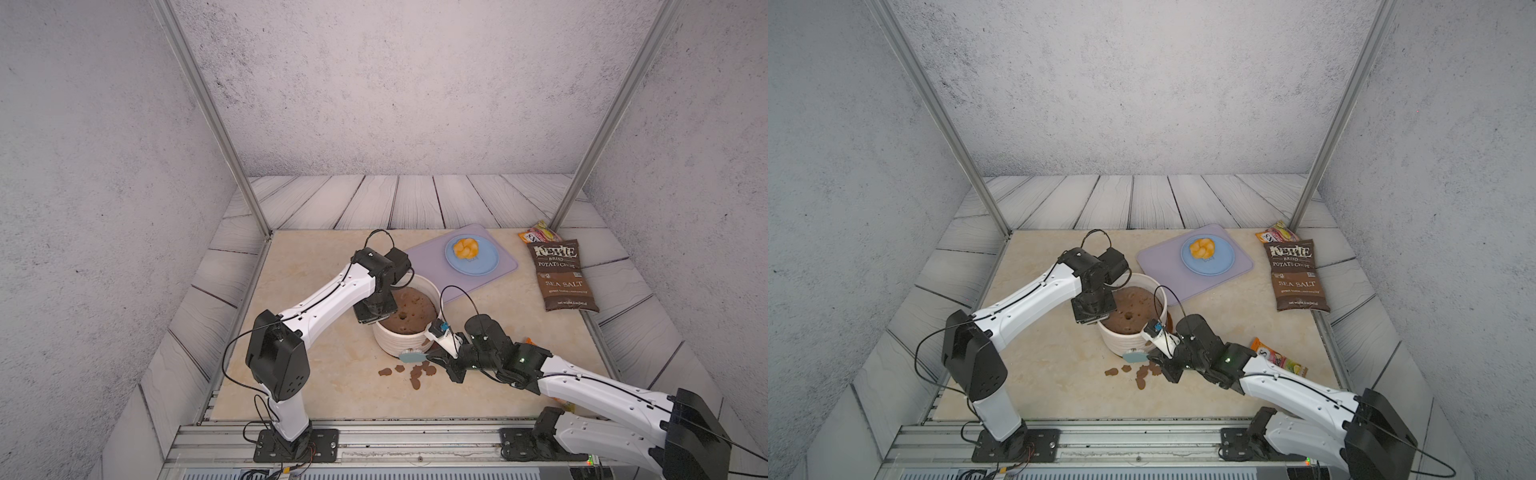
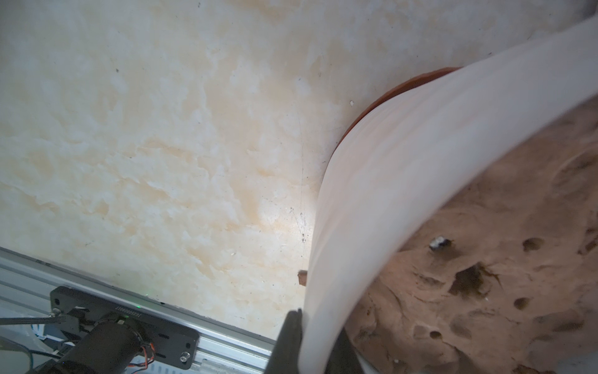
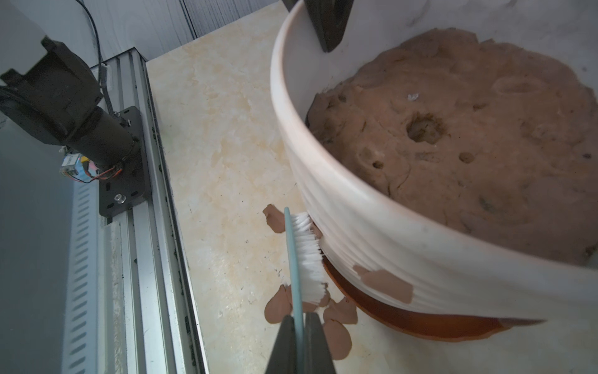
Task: Scrub the dried mud off the ceramic pot
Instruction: Rotate the pot on the tray.
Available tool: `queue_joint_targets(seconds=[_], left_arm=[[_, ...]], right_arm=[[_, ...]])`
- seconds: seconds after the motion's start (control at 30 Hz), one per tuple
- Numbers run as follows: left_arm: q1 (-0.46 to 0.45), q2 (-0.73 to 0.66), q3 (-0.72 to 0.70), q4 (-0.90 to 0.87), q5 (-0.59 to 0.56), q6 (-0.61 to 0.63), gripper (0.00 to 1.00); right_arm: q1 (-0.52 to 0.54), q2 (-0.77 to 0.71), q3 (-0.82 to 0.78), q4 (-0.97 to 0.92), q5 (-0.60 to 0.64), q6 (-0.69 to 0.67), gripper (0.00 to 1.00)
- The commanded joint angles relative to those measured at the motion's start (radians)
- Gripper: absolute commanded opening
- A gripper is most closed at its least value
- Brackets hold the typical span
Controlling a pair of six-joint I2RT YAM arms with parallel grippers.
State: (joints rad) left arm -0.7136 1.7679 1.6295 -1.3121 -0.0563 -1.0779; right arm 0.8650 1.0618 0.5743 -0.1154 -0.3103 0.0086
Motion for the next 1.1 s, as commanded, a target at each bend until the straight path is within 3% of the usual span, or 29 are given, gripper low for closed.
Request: queue_joint_targets(seconds=[0.0, 0.3, 0.5, 0.77, 1.07], left_arm=[[-0.012, 0.019, -0.011, 0.034, 0.041, 0.049, 0.16], [-0.011, 0.021, 0.012, 0.022, 0.032, 0.066, 0.17], [-0.009, 0.021, 0.007, 0.036, 0.027, 0.11, 0.17], [0.013, 0.027, 0.007, 0.117, 0.045, 0.368, 0.17], [0.098, 0.025, 0.015, 0.107, 0.031, 0.592, 0.16]], right_arm=[[0.003, -0.021, -0.026, -0.053, 0.064, 0.055, 0.0], [0.054, -0.186, -0.053, -0.135, -0.011, 0.114, 0.0], [0.055, -0.314, -0.037, -0.208, 0.01, 0.111, 0.0], [0.054, -0.334, 0.035, -0.251, 0.006, 0.067, 0.0], [0.038, -0.202, 0.171, -0.349, -0.066, -0.053, 0.0]])
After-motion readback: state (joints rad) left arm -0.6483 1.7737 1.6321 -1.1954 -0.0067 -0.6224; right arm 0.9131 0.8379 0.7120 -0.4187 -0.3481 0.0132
